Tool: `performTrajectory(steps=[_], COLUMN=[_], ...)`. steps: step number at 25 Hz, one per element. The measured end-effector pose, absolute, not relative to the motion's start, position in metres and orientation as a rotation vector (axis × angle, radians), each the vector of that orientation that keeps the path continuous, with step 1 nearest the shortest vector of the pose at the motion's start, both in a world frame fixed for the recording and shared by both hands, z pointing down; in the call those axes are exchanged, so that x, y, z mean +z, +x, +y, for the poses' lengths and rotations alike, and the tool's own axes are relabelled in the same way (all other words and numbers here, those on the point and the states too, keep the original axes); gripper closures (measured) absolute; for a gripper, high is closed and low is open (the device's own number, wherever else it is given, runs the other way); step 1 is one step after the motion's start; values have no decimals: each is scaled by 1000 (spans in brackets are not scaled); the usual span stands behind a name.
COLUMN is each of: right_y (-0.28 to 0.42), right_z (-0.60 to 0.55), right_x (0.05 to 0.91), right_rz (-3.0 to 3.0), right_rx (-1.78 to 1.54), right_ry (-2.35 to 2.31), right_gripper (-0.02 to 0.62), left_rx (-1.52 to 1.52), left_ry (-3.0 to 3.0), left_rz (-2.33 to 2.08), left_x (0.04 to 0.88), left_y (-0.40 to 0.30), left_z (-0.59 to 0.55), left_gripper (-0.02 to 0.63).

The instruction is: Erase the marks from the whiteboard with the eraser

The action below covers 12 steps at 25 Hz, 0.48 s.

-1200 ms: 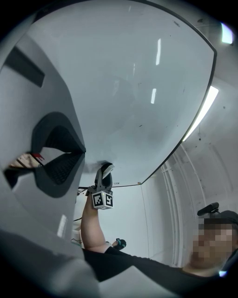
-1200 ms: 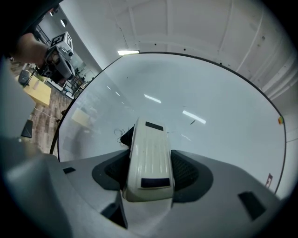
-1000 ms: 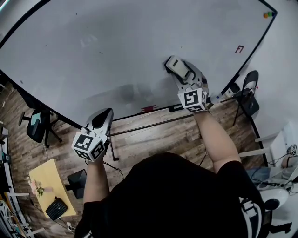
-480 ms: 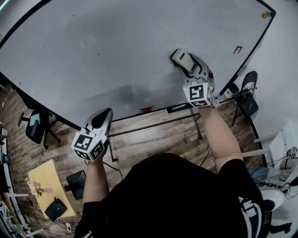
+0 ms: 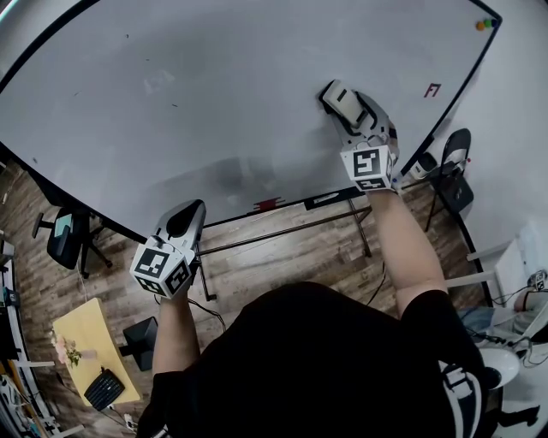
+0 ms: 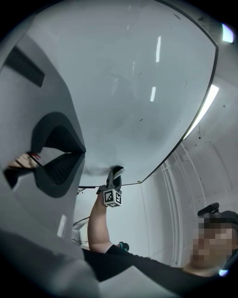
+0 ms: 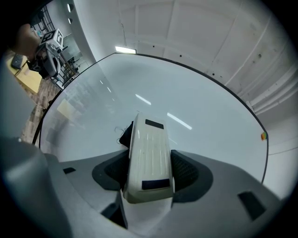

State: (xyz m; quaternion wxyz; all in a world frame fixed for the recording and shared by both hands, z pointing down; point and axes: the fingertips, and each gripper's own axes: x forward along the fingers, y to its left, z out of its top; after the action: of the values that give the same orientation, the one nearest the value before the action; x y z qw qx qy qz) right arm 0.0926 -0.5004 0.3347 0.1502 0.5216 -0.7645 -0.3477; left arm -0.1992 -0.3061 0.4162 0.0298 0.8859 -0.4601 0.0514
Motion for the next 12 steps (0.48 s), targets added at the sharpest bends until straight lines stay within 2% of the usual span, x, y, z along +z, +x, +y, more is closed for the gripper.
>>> performTrajectory(steps=[12], right_y=[121], right_z=[-509], right_x=[330], right_rz=[-2185], right_rx=[-950], right_ry=[1570], right_gripper=[339], left_rx=[182], left_ry=[2744], left_rz=[-1394], left_x=[416], left_y=[-194], left_z=[-312], left_gripper=[592])
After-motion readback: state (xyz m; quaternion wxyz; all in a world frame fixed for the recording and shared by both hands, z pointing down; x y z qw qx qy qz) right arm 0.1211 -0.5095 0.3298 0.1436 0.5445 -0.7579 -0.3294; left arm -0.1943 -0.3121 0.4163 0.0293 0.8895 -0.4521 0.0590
